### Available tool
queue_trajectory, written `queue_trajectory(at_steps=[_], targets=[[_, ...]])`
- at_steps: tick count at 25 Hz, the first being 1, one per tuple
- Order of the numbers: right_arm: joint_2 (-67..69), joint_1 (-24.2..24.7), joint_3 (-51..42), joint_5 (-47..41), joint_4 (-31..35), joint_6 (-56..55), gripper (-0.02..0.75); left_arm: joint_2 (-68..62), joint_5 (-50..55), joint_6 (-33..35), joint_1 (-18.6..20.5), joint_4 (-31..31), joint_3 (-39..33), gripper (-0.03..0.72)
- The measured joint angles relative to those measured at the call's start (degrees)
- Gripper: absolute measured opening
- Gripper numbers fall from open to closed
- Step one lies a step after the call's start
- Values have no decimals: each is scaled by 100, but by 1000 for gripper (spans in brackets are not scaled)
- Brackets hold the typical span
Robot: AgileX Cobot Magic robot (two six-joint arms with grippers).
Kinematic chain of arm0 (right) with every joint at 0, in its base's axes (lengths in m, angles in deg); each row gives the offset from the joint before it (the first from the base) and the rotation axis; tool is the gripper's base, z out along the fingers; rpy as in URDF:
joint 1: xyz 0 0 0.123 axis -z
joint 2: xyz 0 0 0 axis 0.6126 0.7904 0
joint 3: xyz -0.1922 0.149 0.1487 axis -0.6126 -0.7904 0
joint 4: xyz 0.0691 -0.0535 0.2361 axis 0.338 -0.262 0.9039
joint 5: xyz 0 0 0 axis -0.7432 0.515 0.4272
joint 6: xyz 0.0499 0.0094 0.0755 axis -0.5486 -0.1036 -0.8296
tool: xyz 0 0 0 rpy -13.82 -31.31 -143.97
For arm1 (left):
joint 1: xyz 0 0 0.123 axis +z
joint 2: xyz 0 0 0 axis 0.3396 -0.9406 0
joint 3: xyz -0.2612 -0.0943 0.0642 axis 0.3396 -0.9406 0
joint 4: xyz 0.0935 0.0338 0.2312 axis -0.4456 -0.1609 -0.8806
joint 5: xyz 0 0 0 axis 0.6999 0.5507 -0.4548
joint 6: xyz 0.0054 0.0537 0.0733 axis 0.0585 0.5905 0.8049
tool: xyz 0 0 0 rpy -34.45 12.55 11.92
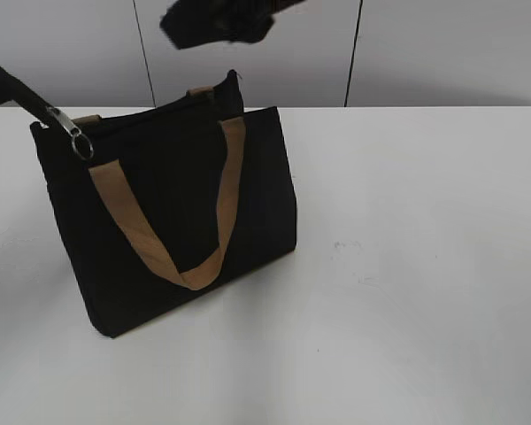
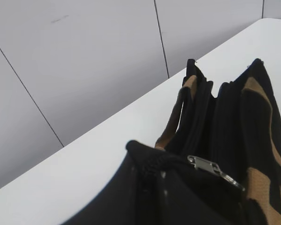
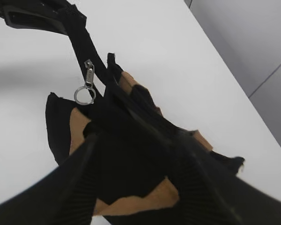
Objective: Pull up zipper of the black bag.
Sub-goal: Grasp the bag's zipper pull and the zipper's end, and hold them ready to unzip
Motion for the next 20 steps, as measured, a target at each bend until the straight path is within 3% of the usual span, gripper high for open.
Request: queue_trajectory(at_steps=[10, 20], targets=[[1034, -1178, 0, 1424, 5, 56, 391, 0, 0, 0, 0, 0, 0, 27], [1609, -1346, 0, 1934, 91, 56, 391, 0, 0, 0, 0, 0, 0, 26]])
